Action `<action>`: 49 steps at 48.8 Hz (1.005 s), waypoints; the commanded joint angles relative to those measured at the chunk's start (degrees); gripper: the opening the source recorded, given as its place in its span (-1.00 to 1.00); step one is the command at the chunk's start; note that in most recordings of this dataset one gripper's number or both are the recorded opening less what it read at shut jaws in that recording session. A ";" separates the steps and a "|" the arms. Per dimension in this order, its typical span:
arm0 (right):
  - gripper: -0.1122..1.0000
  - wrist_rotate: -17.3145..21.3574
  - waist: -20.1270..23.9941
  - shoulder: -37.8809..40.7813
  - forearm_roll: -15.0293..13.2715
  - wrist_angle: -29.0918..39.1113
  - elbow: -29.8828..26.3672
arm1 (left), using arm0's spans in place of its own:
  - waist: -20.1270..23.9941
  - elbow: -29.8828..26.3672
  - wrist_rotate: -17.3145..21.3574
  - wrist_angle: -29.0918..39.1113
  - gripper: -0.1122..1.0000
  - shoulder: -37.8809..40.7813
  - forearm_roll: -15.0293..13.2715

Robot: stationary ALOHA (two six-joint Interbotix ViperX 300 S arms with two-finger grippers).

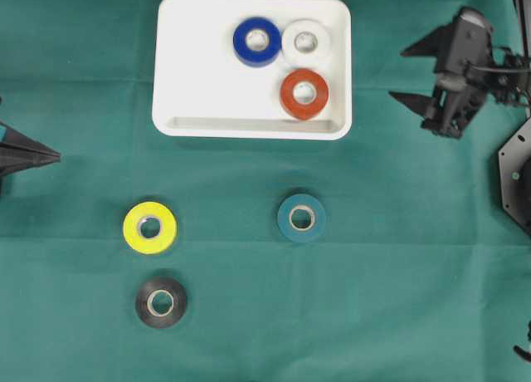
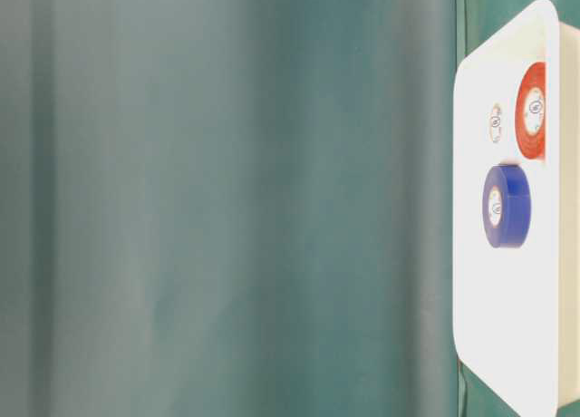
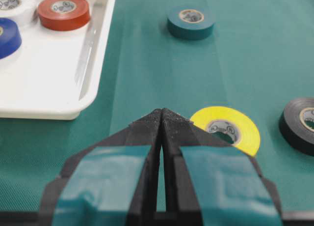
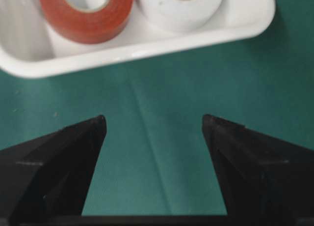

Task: Put the tape into the white case with the right arm.
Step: 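Release the white roll and retract the right gripper to the right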

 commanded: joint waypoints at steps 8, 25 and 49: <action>0.00 0.53 -0.09 -3.87 0.09 -1.49 3.34 | -0.09 -0.53 0.00 -0.53 -0.79 0.44 -0.09; 0.00 0.53 0.09 -12.30 0.09 -4.66 8.88 | -0.09 -0.62 0.00 -0.62 -0.79 0.44 -0.09; 0.00 0.97 14.41 -20.30 -0.97 -6.59 12.48 | -0.09 -0.62 0.00 -0.62 -0.79 0.44 0.00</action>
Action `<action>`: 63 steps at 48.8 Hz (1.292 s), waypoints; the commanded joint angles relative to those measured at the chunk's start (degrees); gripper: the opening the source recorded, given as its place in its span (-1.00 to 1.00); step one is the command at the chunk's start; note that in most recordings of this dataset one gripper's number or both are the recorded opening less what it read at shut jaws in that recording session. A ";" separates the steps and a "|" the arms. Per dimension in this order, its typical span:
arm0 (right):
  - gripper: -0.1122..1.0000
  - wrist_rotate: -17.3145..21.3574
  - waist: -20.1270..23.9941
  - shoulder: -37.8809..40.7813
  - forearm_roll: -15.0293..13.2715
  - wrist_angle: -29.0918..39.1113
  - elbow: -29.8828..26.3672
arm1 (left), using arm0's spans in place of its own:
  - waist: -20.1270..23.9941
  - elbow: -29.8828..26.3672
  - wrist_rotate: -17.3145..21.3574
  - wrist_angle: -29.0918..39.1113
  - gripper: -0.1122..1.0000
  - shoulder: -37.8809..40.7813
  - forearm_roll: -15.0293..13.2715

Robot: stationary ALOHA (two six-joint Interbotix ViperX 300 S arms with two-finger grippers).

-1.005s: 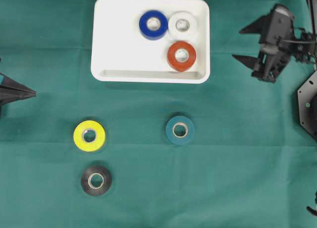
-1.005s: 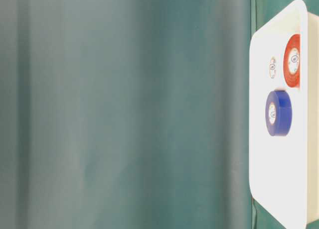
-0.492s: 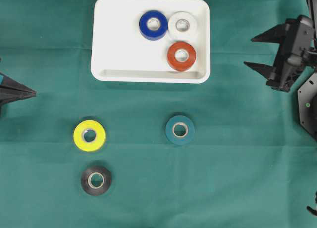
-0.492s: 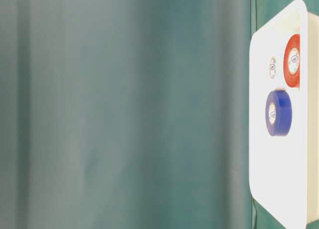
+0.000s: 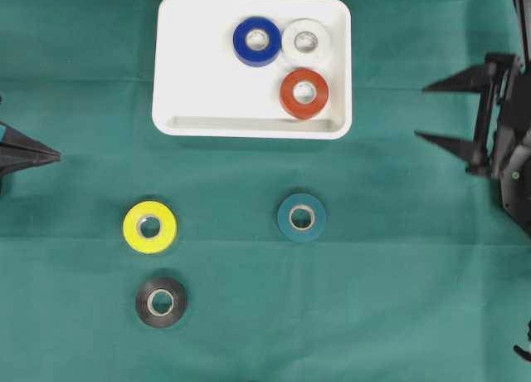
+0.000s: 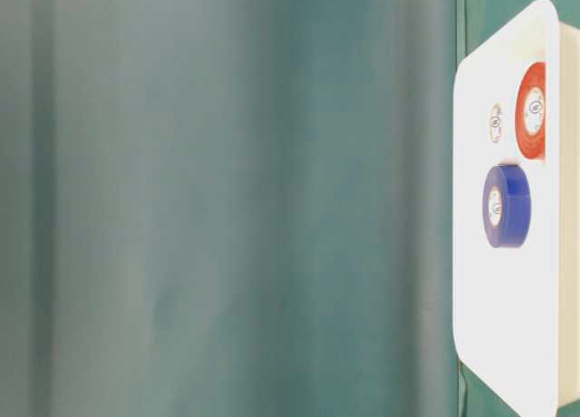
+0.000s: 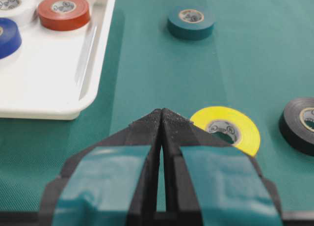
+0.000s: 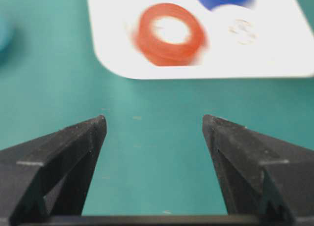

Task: Put the tape into the white case with the right arm.
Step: 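Release the white roll and retract the right gripper to the right, then move the right gripper to the black tape roll and grasp its rim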

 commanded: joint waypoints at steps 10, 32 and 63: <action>0.00 0.18 10.99 -2.11 -0.18 -0.44 1.14 | -0.09 -0.70 0.00 -0.62 -0.79 0.35 0.00; -0.01 0.09 17.23 -3.43 -0.26 -0.62 1.41 | -0.09 -0.62 0.00 -0.62 -0.79 0.35 0.00; -0.01 0.00 20.48 3.08 -0.26 -1.93 -1.58 | -0.09 -0.62 0.00 -0.62 -0.79 0.35 0.00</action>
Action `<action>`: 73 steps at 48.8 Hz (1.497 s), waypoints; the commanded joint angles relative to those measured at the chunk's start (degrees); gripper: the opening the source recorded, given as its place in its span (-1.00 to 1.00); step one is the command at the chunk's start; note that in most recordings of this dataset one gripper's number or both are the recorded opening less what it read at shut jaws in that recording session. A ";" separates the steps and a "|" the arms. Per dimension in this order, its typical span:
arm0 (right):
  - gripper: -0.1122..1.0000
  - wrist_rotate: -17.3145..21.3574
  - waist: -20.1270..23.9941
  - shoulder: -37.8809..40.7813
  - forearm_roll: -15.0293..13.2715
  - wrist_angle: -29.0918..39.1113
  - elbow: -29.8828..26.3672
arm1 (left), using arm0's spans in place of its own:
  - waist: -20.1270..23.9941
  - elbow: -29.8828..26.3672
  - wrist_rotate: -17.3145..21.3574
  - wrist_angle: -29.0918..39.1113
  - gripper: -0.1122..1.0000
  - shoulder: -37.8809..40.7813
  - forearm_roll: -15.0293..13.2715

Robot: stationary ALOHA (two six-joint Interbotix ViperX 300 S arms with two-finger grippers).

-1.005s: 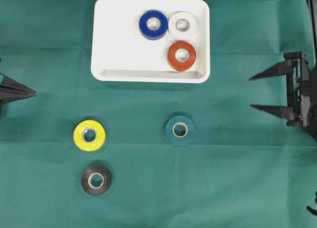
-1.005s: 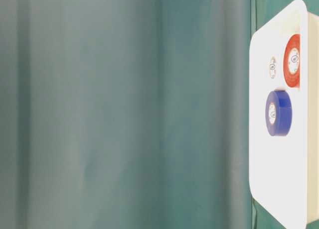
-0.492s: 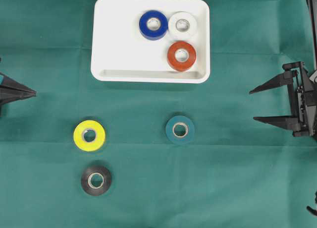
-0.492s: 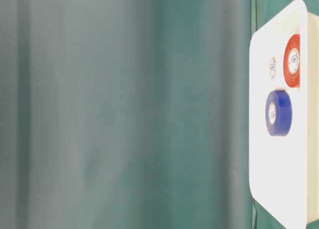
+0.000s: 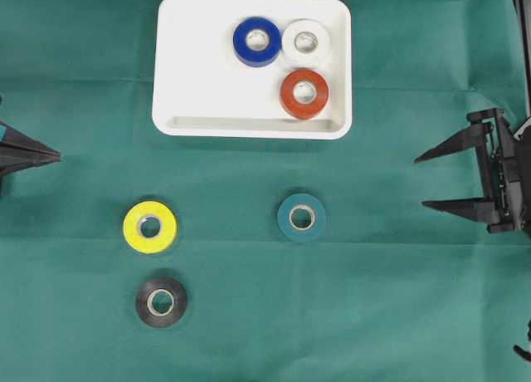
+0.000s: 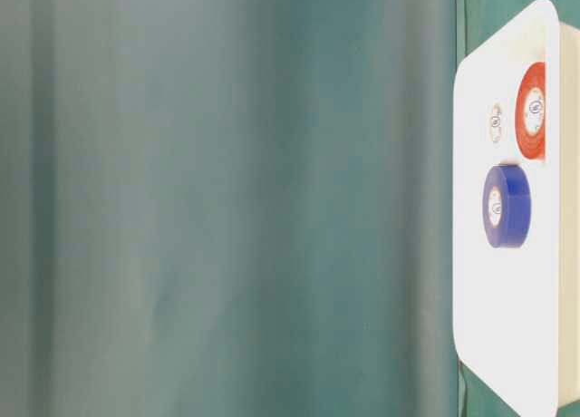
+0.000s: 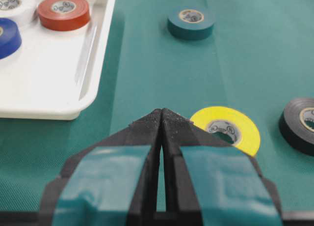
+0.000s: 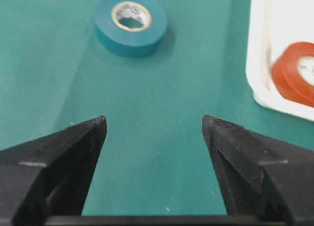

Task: Put the tape into the white case with the right arm.
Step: 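Move the right gripper to the black tape roll and grasp its rim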

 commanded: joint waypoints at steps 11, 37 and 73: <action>-0.01 -0.44 4.66 10.81 -0.09 -1.14 -8.35 | -0.09 -0.62 0.09 -0.53 -0.79 0.44 -0.09; -0.01 -0.53 5.01 38.76 -0.09 -5.62 -28.04 | -0.09 -0.53 0.09 -0.62 -0.79 0.44 -0.09; -0.01 -0.62 7.73 65.74 -0.09 2.46 -63.90 | -0.09 0.79 0.09 -2.29 -0.79 -0.70 -0.09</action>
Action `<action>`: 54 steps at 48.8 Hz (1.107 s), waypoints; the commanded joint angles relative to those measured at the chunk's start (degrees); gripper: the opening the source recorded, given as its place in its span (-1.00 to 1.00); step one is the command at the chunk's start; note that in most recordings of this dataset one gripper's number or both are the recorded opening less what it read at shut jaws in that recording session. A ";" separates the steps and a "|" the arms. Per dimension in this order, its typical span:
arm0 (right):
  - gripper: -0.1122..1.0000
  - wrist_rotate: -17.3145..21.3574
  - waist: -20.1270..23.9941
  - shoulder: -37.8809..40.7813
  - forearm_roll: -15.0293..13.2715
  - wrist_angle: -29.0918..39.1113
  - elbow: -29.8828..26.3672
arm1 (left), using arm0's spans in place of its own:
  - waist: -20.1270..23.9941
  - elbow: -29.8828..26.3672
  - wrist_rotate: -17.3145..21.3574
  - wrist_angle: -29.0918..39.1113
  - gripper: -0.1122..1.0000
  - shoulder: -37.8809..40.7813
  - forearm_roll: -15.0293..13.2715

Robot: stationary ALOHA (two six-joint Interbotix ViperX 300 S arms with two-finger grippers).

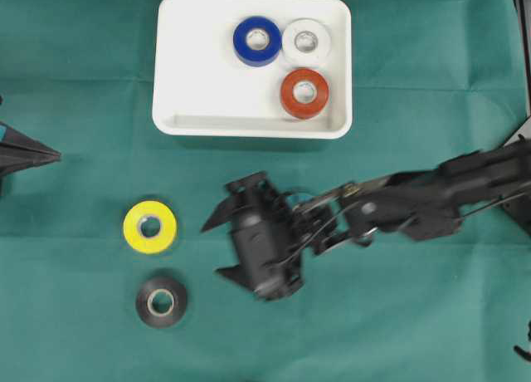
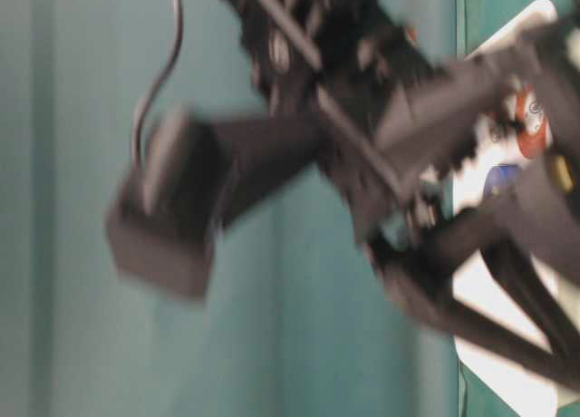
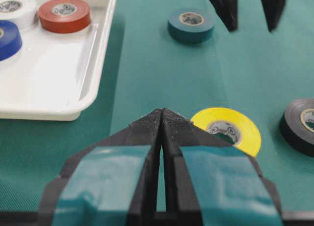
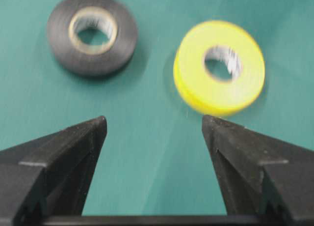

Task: Put the tape into the white case with the right arm.
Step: 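Move the right gripper to the black tape roll and grasp its rim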

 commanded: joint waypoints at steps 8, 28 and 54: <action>-0.01 -0.09 1.85 4.83 -0.09 1.93 -10.90 | -0.09 -0.62 0.09 -0.79 -0.79 0.26 0.00; -0.01 -0.09 3.08 10.81 -0.09 6.68 -20.74 | -0.09 -0.35 0.09 -0.97 -0.79 0.18 -0.09; 0.00 0.44 3.34 14.24 0.00 13.27 -25.05 | -0.09 0.09 0.09 -1.58 -0.79 0.18 0.00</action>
